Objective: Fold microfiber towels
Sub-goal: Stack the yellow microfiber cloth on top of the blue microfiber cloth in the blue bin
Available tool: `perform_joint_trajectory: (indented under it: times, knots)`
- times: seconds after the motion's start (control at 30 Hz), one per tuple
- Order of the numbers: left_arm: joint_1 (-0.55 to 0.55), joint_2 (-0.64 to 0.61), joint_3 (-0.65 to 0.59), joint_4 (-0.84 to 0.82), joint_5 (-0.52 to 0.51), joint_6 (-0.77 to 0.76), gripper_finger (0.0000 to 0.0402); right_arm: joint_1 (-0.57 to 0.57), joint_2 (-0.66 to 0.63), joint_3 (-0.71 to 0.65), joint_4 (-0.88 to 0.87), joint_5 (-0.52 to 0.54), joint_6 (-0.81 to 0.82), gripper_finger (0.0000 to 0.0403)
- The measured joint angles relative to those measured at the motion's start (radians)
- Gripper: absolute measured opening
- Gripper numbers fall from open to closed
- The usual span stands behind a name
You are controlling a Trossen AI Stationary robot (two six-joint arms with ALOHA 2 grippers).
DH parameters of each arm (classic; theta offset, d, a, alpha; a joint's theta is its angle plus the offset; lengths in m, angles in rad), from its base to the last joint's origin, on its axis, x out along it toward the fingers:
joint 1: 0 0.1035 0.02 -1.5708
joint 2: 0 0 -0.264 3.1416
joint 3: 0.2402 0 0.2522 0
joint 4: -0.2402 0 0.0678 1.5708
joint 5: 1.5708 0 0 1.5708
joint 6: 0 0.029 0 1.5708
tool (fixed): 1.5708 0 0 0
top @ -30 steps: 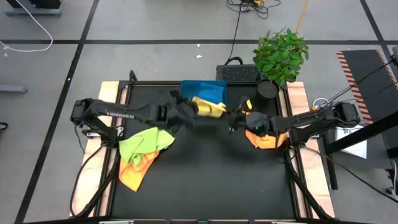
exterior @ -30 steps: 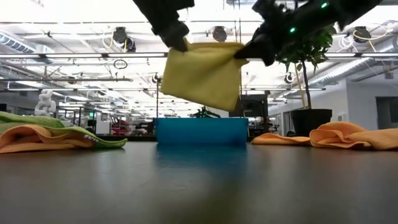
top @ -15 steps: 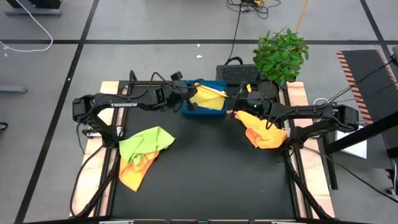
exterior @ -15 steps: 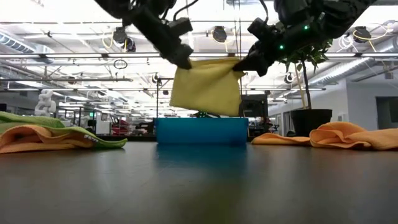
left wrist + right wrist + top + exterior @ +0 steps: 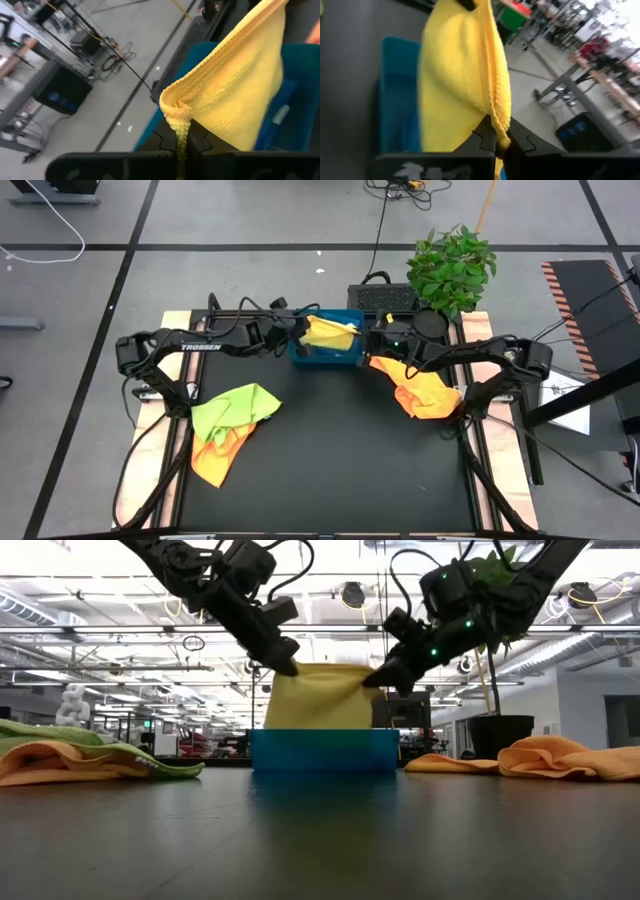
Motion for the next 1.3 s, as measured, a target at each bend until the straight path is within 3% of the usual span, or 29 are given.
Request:
perform_joint_trajectory:
  times: [0.3, 0.67, 1.3]
  knots:
    - [-0.047, 0.000, 0.000, -0.075, 0.021, -0.055, 0.0002, 0.027, -0.020, -0.001, -0.116, -0.017, 0.013, 0.0000]
    - [-0.081, -0.004, 0.000, -0.040, 0.012, -0.076, 0.0002, 0.074, -0.197, -0.001, -0.186, -0.021, 0.002, 0.0000]
    - [-0.025, 0.048, 0.001, -0.084, 0.095, -0.182, 0.0007, 0.021, -0.077, 0.000, -0.202, -0.024, 0.033, 0.0000]
